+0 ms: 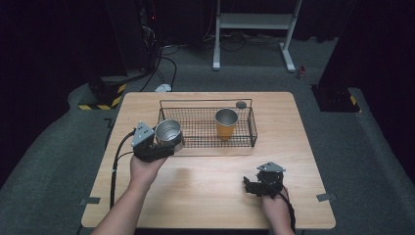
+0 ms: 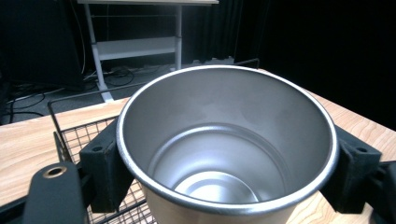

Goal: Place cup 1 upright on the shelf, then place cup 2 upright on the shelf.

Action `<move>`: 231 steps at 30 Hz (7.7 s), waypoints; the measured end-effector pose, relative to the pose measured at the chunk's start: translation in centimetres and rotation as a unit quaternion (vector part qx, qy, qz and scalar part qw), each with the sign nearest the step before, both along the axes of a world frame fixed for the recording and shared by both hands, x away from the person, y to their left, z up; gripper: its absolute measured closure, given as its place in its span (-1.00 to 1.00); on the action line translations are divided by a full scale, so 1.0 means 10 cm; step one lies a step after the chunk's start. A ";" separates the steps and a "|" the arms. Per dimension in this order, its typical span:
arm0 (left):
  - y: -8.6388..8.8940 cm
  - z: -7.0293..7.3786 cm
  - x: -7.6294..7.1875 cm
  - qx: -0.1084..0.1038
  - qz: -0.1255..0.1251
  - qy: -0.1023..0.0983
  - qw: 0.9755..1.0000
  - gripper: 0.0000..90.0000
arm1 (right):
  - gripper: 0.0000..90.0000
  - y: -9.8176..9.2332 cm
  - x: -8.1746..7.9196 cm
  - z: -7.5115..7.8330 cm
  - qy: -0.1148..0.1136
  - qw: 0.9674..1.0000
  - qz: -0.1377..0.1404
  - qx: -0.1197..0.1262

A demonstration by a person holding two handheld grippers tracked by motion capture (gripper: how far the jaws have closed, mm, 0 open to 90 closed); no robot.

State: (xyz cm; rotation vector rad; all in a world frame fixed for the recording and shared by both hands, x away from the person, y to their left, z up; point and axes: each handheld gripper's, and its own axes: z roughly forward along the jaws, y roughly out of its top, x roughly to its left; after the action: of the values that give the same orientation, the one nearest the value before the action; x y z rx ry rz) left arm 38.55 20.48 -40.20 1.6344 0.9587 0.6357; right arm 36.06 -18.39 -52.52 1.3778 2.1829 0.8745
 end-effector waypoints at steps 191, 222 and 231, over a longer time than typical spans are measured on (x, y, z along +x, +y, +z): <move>-0.40 -0.35 1.23 0.114 0.050 0.171 0.977 -0.99 | -0.80 0.00 -0.01 0.00 0.000 1.000 0.003 0.000; 0.08 -0.30 0.73 0.086 0.041 0.146 0.985 -0.98 | -0.80 0.00 -0.01 0.00 0.000 1.000 0.002 0.000; 0.24 -0.42 0.58 0.088 0.038 0.148 0.984 -0.97 | -0.80 0.00 -0.01 0.00 0.001 1.000 0.002 0.000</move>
State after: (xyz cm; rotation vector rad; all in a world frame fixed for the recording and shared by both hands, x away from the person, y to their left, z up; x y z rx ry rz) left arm 44.31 22.92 -44.38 1.8926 1.2136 0.5501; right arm 35.99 -18.41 -52.52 1.3756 2.1873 0.8752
